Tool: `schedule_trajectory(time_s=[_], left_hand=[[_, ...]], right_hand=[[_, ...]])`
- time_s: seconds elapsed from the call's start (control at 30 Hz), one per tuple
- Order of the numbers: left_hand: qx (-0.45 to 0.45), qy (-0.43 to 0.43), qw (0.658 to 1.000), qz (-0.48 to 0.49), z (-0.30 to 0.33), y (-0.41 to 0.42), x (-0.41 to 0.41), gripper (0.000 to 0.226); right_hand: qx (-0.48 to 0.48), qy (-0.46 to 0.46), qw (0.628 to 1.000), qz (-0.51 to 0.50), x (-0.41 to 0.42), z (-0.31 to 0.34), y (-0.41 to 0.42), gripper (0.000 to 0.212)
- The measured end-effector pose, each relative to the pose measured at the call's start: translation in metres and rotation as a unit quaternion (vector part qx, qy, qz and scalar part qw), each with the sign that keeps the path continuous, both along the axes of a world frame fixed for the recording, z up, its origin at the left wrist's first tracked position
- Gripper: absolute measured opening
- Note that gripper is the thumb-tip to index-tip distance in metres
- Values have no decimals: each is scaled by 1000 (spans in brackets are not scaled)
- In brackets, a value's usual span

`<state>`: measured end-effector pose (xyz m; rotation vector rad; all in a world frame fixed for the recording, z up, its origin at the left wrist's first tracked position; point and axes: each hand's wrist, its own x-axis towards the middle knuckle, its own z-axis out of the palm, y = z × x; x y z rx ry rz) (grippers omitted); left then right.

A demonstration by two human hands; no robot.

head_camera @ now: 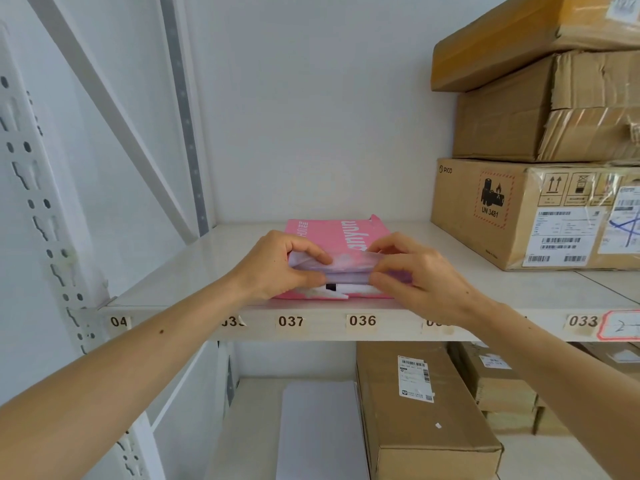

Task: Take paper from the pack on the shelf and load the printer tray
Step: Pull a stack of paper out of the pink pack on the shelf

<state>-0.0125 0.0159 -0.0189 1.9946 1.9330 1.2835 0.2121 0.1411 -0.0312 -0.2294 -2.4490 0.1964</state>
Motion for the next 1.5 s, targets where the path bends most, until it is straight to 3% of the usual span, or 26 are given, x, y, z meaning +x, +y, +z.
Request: schedule_trajectory(time_s=[0.13,0.33,0.5,0.77,0.97,1.5], left_hand=[[-27,-6,1000,-10,0,-4,0,39],[-8,2,1000,-16,-5,-7,3,54],[15,-16,1000,-15,-8,-7,6,44],[48,50,998,10,-14,-9,9,71],[41,60,997,6,-13,-7,6,75],[19,60,998,10,-14,-6,2,76]], right_hand=[[-23,3,1000,8,-2,1,-2,34],[-30,1,999,-17,-7,-5,-3,25],[-46,16,999,-12,-7,-6,-4,24],[-38,3,999,-39,-8,-1,-4,52],[-27,30,997,-60,-16,4,3,22],[-47,19,996,-72,-25,10,8,13]])
